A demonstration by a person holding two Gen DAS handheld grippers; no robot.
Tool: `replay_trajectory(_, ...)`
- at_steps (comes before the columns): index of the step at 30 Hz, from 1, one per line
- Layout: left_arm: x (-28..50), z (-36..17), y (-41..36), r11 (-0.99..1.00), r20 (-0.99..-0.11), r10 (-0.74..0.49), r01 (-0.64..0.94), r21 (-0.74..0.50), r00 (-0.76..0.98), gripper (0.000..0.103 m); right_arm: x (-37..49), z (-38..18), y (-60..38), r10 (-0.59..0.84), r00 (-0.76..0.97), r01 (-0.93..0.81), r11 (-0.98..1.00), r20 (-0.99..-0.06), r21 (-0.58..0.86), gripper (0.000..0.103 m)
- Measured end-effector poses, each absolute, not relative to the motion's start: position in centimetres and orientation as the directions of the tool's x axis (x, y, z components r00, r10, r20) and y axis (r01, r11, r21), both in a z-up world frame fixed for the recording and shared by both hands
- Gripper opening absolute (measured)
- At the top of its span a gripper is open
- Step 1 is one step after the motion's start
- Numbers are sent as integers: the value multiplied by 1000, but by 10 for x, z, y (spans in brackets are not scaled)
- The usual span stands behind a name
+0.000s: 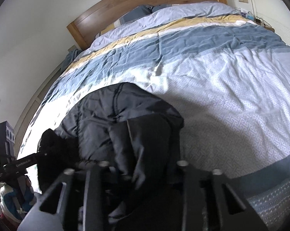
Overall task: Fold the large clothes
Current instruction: 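Lift the hem with both grippers and fold it over toward the collar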
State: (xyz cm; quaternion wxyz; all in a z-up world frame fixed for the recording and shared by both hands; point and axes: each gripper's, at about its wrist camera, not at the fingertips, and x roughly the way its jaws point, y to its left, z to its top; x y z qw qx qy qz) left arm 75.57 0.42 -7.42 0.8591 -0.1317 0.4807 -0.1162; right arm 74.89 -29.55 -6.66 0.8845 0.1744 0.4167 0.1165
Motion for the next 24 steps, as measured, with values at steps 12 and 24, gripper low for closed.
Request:
replay_trajectory(12,637,-8,13,920,-761,-392,211,-331,517,17,630,12,-298,443,609,-219,891,-658,397,15)
replay_trajectory(24,469,-19,37,902,-689,-431,309,-303,582,17,456,-4,-307,516,660,-305,849,-546,432,15)
